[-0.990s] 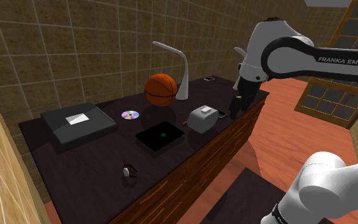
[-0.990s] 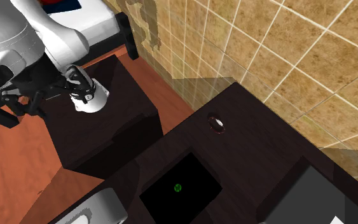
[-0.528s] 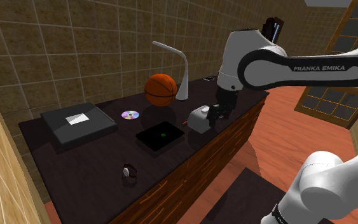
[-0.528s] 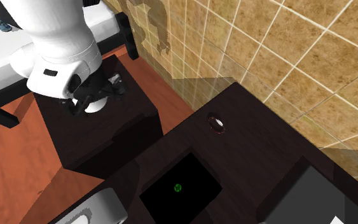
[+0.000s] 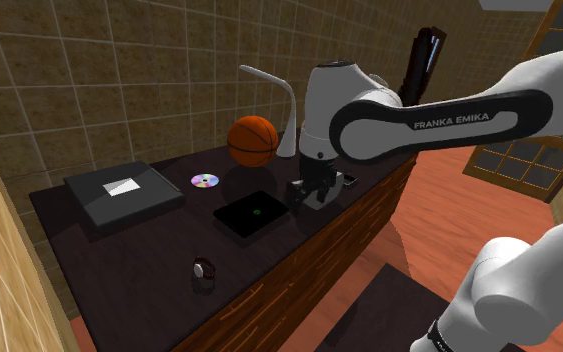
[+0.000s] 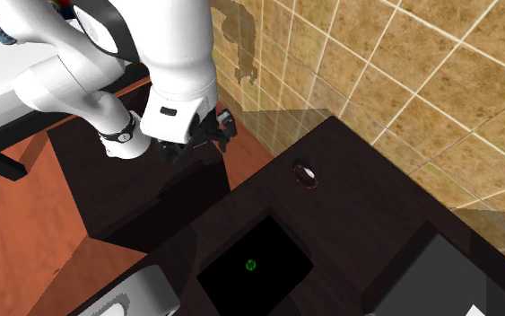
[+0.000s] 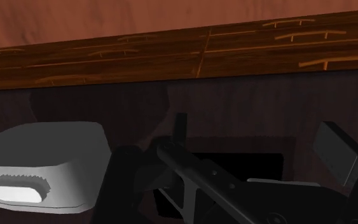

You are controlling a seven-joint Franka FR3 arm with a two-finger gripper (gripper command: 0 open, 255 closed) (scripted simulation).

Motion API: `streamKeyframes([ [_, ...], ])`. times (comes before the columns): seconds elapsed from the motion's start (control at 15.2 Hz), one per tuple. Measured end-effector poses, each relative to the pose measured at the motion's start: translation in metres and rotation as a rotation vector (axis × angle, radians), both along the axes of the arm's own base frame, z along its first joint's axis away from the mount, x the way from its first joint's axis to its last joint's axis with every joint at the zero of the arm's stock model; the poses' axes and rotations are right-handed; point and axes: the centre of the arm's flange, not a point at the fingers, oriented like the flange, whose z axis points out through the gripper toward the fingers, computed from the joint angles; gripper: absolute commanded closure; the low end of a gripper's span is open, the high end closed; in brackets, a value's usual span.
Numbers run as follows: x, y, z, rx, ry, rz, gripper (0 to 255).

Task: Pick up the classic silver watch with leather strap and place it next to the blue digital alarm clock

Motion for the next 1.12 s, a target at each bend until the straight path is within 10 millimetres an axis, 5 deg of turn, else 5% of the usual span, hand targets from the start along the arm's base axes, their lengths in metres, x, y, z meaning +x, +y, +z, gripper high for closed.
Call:
streamKeyframes([
  [1.12, 0.108, 0.177, -0.081, 0.003, -0.015, -0.055, 0],
])
